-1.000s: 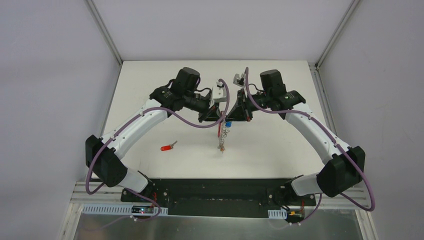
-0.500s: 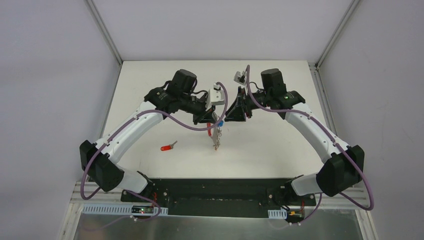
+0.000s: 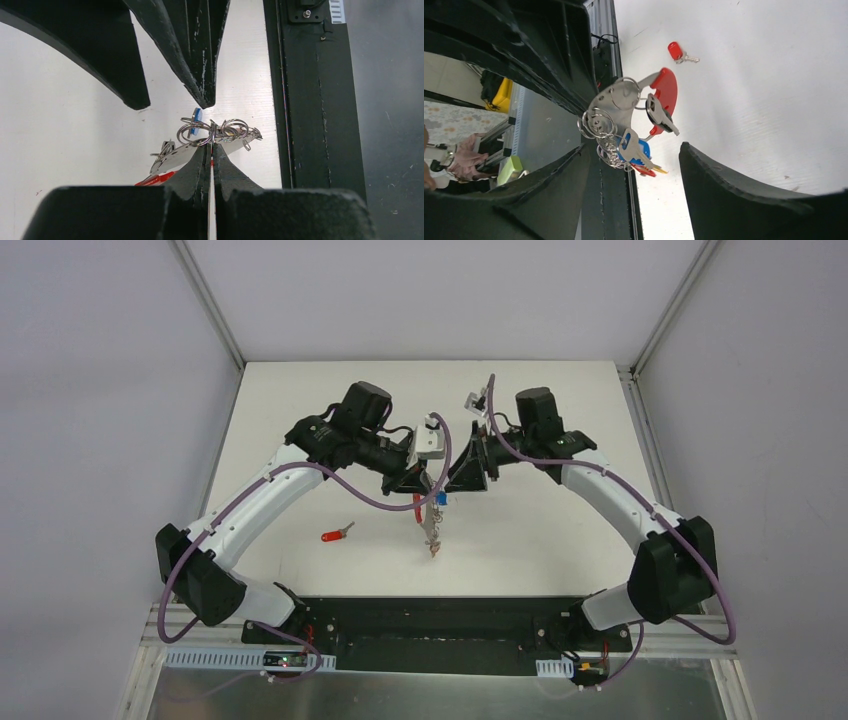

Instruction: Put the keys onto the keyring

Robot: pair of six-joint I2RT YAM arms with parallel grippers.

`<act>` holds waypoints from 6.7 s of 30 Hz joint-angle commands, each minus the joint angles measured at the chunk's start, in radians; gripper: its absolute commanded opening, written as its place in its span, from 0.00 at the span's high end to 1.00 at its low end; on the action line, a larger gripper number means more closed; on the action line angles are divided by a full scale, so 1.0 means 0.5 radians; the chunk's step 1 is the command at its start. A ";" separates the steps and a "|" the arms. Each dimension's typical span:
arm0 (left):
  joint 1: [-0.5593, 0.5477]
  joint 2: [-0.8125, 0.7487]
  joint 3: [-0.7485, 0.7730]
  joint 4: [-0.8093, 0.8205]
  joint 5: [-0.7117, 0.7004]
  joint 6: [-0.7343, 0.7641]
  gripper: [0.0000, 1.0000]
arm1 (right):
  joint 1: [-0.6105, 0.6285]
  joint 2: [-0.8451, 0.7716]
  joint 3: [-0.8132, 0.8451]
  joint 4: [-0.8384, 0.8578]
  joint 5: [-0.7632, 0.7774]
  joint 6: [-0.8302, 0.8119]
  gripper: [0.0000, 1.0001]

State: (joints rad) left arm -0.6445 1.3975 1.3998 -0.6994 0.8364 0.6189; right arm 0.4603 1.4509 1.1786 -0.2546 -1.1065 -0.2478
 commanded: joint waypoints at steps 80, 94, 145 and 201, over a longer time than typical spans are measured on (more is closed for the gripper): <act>0.013 -0.103 -0.080 -0.037 0.146 0.199 1.00 | 0.105 0.182 -0.280 1.083 -0.527 0.972 0.56; 0.013 -0.089 -0.127 -0.012 0.020 0.249 1.00 | 0.103 0.165 -0.270 1.309 -0.569 1.218 0.71; 0.037 -0.092 -0.152 -0.029 0.060 0.212 1.00 | -0.031 0.188 -0.305 1.532 -0.321 1.441 0.77; -0.085 -0.160 -0.066 0.250 0.052 -0.798 1.00 | 0.320 -0.312 0.149 -0.562 0.209 -0.871 0.72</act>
State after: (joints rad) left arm -0.6754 1.3590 1.3663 -0.6319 0.8280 0.2409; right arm 0.6071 1.3430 1.2659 -0.5785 -0.9989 -0.6685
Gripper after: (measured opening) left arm 0.009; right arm 0.291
